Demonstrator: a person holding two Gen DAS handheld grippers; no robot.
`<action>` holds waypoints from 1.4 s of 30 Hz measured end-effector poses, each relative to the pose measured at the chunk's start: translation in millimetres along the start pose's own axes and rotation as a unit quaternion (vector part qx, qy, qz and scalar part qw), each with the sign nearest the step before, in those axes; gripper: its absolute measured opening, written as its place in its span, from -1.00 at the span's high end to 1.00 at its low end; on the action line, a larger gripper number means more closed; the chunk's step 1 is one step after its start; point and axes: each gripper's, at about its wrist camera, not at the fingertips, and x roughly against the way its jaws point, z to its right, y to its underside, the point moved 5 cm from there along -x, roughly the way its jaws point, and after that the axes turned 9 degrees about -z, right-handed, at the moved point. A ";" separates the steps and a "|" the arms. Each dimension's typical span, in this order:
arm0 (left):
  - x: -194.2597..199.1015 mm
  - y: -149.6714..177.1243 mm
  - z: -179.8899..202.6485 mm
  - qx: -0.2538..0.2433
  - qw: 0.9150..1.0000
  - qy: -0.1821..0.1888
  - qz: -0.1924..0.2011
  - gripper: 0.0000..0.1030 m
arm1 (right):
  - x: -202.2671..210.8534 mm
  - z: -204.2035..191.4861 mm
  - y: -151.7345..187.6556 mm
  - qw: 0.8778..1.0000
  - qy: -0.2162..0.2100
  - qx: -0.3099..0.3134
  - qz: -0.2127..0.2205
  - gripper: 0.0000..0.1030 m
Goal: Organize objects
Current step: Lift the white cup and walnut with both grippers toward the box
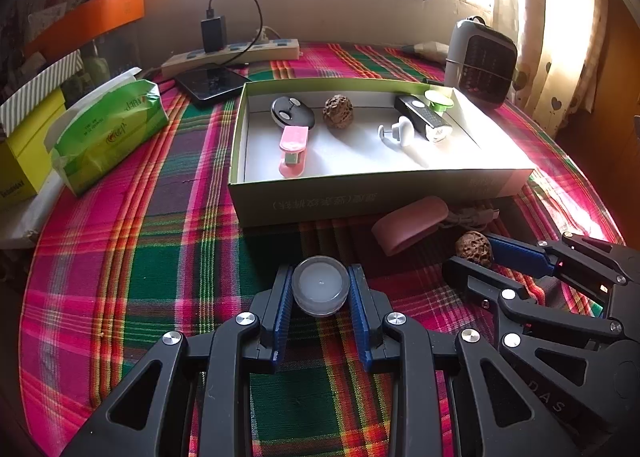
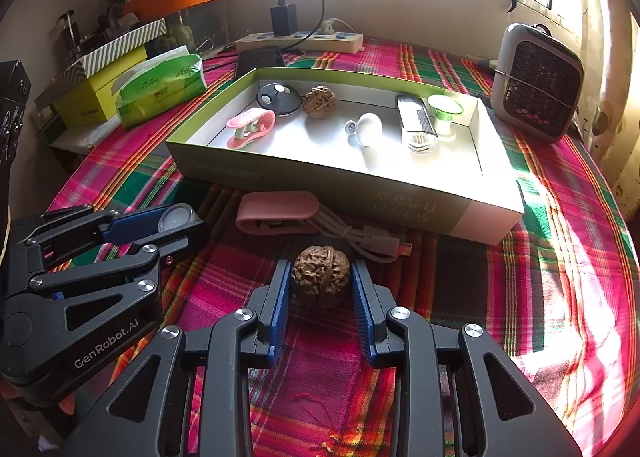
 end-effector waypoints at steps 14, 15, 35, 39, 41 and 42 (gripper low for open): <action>3.2 2.2 -0.6 -0.003 1.000 -0.007 -0.001 0.51 | 2.7 -0.7 3.8 1.000 -0.010 -0.008 0.002 0.40; 4.2 2.8 -3.2 -0.002 1.000 -0.007 0.000 0.51 | 3.1 -1.1 4.2 1.000 -0.011 -0.008 0.003 0.40; 27.9 -2.8 -22.2 -0.013 1.000 -0.009 0.025 0.51 | 20.0 0.0 -0.5 0.999 -0.019 -0.010 0.029 0.40; 33.5 -8.1 -23.2 -0.014 0.999 -0.004 0.034 0.51 | 24.8 0.8 -2.7 0.999 -0.020 -0.010 0.036 0.40; 36.7 -11.4 -29.2 -0.011 0.999 -0.006 0.040 0.51 | 27.2 2.0 -3.9 0.999 -0.021 -0.011 0.040 0.40; 38.0 -12.8 -31.9 -0.009 0.999 -0.004 0.043 0.51 | 28.2 2.8 -4.5 0.999 -0.021 -0.011 0.041 0.40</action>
